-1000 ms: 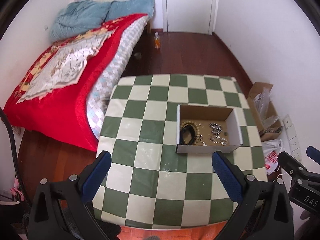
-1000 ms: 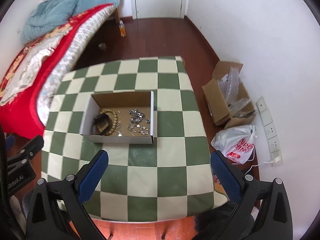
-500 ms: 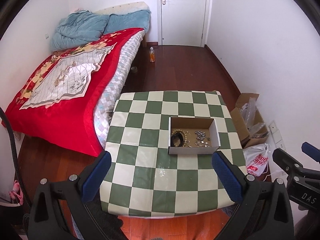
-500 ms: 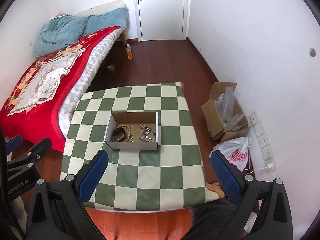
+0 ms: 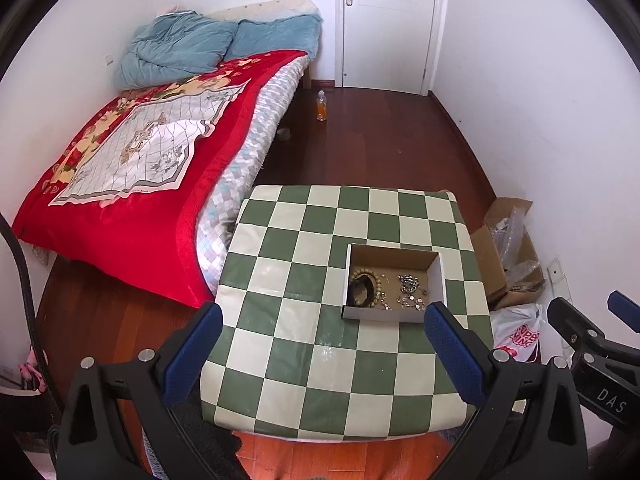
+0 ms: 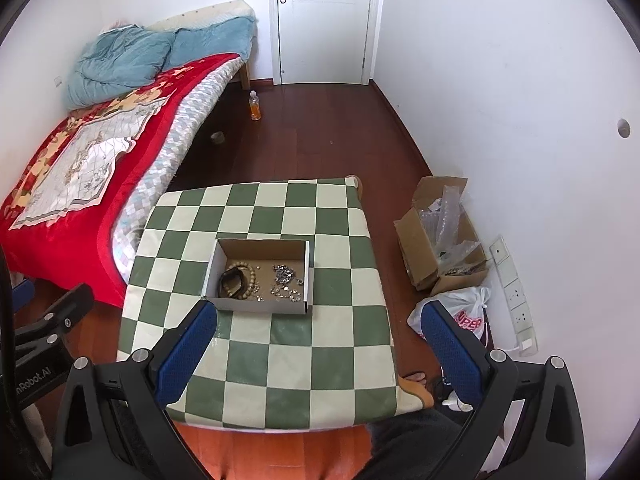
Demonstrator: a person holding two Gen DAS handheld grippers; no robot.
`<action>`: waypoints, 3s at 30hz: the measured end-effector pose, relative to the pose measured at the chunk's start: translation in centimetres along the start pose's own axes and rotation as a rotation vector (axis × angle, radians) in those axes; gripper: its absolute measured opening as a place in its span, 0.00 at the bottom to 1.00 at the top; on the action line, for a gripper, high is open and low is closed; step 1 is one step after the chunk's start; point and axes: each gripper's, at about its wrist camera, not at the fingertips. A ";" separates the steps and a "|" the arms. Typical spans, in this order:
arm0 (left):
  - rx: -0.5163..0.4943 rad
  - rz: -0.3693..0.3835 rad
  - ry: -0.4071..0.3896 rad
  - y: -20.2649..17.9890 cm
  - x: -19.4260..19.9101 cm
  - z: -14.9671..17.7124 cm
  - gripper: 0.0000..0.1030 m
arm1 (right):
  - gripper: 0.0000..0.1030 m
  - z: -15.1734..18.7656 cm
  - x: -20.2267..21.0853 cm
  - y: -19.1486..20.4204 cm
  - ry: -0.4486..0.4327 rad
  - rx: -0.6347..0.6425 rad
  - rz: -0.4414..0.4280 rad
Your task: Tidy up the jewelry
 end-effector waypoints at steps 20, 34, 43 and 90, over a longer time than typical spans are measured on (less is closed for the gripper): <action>-0.022 -0.022 0.013 0.2 -1.7 0.0 1.00 | 1.00 -0.4 -4.0 0.7 0.032 0.025 0.019; -0.035 -0.024 0.015 0.0 -1.5 0.2 1.00 | 1.00 -0.4 -3.5 1.2 0.018 0.044 0.024; -0.040 -0.021 0.015 0.0 -1.6 0.4 1.00 | 1.00 -0.1 -3.6 1.2 0.029 0.031 0.014; -0.057 -0.029 -0.022 -0.8 -0.5 -0.4 1.00 | 1.00 -0.5 -2.7 0.2 0.004 -0.001 0.007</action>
Point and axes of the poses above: each gripper's, at about its wrist camera, not at the fingertips, and x roughly against the way its jaws point, y to its left, z to its underside, and after that the axes turned 8 degrees about -y, right-handed
